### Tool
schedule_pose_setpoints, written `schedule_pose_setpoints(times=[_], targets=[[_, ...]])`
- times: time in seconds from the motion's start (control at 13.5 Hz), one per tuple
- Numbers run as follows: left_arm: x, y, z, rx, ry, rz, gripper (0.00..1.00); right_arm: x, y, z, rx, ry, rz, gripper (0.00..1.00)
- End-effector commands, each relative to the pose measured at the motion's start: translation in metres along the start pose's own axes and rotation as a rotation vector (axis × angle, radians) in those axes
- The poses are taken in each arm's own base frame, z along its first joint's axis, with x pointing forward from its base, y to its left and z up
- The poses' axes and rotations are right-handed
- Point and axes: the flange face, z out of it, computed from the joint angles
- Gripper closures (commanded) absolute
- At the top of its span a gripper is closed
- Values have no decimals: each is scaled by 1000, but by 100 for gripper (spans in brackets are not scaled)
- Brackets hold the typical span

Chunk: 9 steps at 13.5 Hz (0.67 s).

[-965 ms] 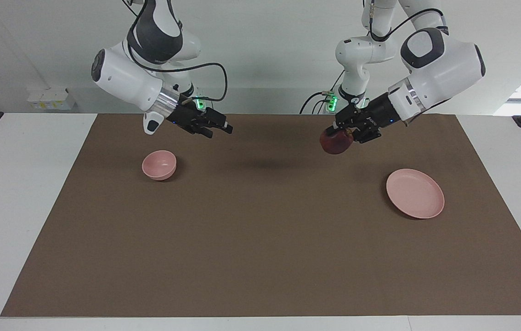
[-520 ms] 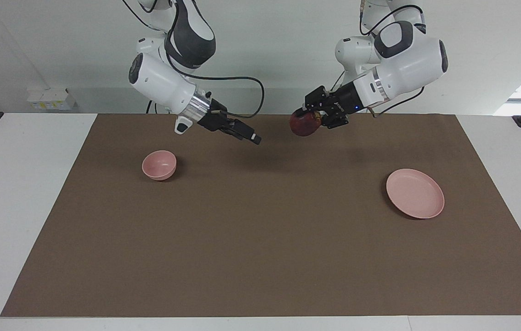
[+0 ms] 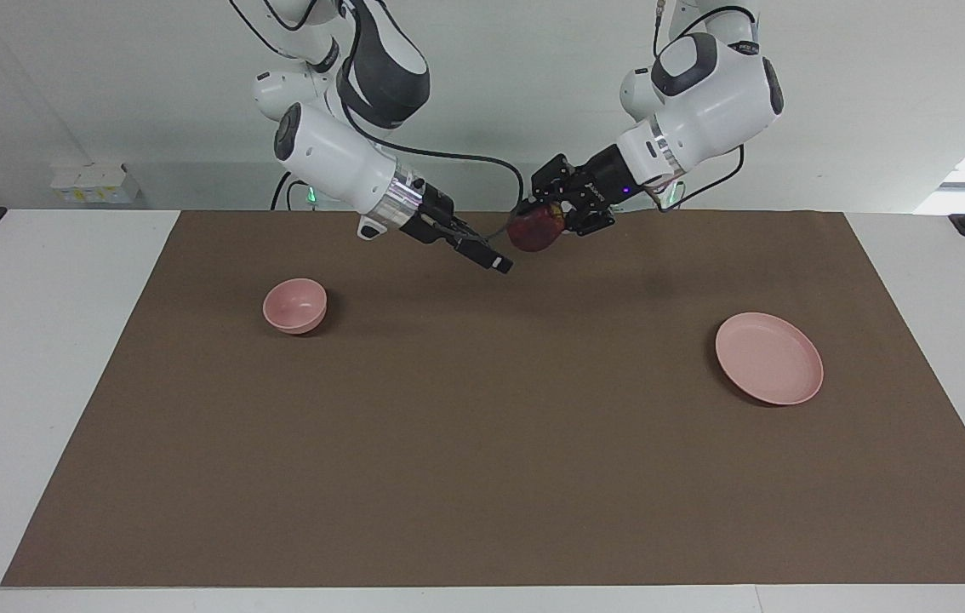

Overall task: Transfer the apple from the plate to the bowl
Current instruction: 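Carry the apple toward center while the right gripper reaches to meet it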

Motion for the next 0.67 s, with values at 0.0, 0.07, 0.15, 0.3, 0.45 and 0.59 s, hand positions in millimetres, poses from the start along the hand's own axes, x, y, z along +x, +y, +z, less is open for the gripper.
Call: schedule_pose_setpoints(times=[0.0,0.07,0.15,0.3,0.45,0.59], targets=[[-15,4,7,-4,25,-15,100,-7,-6,2,8,-34,134,0],[-16,3,10,-2,26,-19,100,-11,-5,3,-3,-42,161,0],[-16,2,9,-2,30,-19,100,-13,-3,5,-24,-55,186,0],[-13,4,8,-2,62,-26,100,-18,-5,4,-41,-80,243,0],[-14,7,11,-2,65,-25,100,-21,-7,4,-30,-91,261,0],[-16,9,12,0,63,-43,100,-29,-5,9,-42,-96,278,0]])
